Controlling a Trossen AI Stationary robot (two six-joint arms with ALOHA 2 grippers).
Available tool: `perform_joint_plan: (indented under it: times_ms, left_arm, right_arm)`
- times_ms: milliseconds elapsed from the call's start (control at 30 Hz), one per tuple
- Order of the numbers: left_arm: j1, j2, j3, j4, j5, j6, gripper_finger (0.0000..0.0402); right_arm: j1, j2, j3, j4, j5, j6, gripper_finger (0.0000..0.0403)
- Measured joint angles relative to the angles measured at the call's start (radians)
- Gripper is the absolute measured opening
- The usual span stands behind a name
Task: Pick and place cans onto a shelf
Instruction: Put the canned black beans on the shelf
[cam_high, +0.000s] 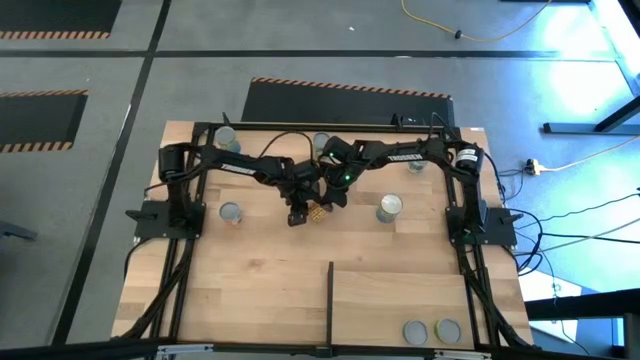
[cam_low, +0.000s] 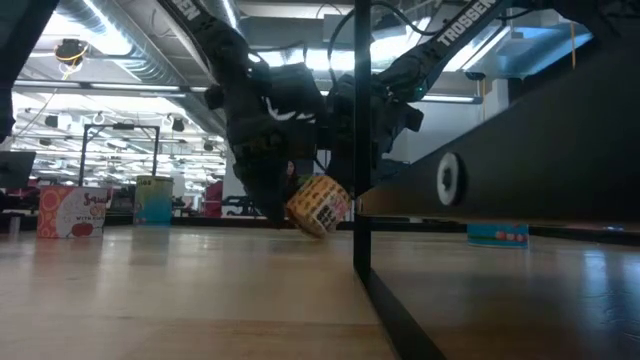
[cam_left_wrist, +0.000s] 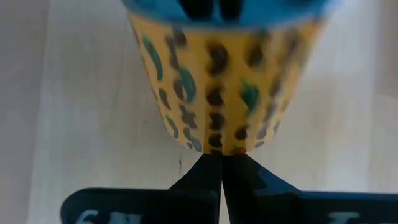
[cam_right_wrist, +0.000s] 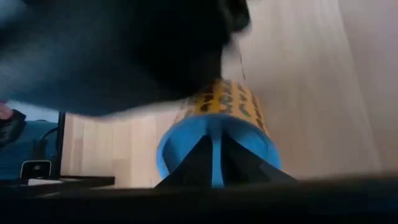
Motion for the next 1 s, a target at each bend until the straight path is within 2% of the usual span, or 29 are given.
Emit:
perform_joint_plan:
  times_ms: [233,700,833,1000]
  left_arm:
    - [0.002,0.028,0.001,0.027,0.003,0.001,0.0000]
    - [0.026,0.028,0.002,0.028,-0.069,0.028,0.0000]
    - [0.026,-0.005,0.002,-0.011,-0.086,0.028,0.0000]
    - [0.027,-0.115,0.000,-0.150,-0.131,0.027,0.0000]
  right_arm:
    - [0.000,0.002,-0.002,-0.013,-0.001,0.017,0.0009]
    - [0.004,0.002,-0.002,-0.003,-0.042,0.022,0.0008]
    - [0.006,0.000,0.001,0.012,-0.049,0.019,0.0011]
    - [0.005,-0.009,0.053,-0.020,-0.061,-0.036,0.0005]
